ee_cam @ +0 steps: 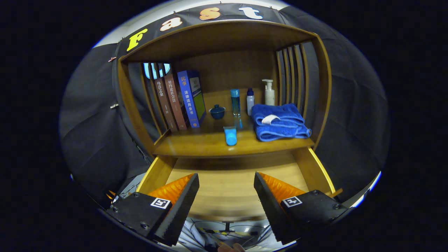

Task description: Pull open the drawer, take out the items inside it, and place them on the countertop above the cabinet.

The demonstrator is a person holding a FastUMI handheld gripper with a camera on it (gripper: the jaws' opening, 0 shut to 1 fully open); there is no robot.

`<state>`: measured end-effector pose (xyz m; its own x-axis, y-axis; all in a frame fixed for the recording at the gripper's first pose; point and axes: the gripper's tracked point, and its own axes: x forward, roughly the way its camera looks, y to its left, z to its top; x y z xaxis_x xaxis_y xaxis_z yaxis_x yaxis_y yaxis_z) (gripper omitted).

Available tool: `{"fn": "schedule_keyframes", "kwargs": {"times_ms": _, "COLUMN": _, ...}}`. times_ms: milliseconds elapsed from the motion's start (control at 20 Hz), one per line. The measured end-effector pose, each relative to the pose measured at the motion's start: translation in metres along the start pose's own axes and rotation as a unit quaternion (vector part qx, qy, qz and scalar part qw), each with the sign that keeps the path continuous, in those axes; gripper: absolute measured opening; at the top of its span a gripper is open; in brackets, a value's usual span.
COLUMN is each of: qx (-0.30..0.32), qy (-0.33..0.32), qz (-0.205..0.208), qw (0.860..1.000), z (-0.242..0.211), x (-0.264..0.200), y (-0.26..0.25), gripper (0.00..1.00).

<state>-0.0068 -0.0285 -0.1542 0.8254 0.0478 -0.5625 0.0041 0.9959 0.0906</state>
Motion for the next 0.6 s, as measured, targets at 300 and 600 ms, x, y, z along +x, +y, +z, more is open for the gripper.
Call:
{"fn": "schedule_keyframes", "kwargs": {"times_ms": 300, "qx": 0.011, "qy": 0.047, "qz": -0.003, "qw": 0.999, "z": -0.074, "x": -0.032, "y": -0.004, "gripper": 1.00}}
{"fn": "schedule_keyframes", "kwargs": {"times_ms": 600, "qx": 0.004, "qy": 0.060, "qz": -0.010, "qw": 0.998, "z": -0.107, "x": -0.023, "y": -0.007, "gripper": 1.00}}
